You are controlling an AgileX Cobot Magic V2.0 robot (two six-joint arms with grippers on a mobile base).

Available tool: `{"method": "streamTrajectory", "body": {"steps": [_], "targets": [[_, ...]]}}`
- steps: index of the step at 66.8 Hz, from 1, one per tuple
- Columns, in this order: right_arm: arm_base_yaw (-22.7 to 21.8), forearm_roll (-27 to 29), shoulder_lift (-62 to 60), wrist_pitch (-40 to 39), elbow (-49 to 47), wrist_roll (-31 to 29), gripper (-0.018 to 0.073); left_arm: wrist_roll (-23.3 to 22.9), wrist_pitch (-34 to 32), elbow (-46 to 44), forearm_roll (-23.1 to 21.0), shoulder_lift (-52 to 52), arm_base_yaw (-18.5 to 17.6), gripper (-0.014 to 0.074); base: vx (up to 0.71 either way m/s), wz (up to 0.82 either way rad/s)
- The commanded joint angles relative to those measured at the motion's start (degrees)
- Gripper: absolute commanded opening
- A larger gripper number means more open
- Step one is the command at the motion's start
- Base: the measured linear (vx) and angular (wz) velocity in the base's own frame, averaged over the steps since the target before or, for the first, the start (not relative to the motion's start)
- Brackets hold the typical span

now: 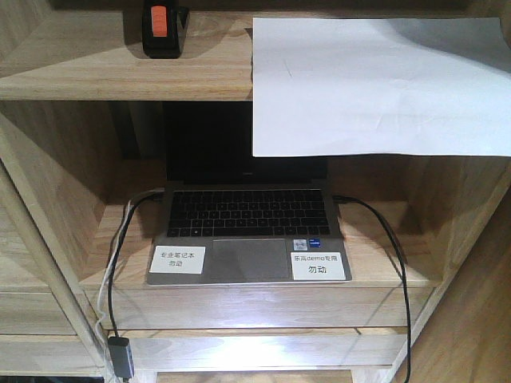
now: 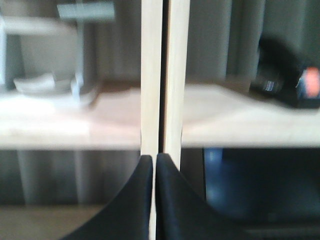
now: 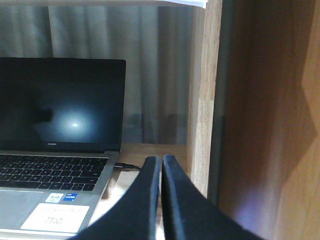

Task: Grab stapler and paper to desk for stapling
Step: 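Reach the left gripper up toward the black-and-orange stapler on the shelf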

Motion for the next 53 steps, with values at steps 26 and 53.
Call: {"method": "streamTrajectory", "body": {"steps": [26,53], "targets": [[-0.34,-0.22,-0.64,-4.17,0.17,-0.12,-0.0009,-0.83,-8.0,-2.15,-0.43,0.94,-0.33,0.0043,0.0,0.0],[-0.34,-0.22,-0.64,-4.17,0.17,-0.12,-0.0009,-0.83,-9.09,-2.15,-0.43,0.94,-0.33,0.0451,0.0,0.0]]}}
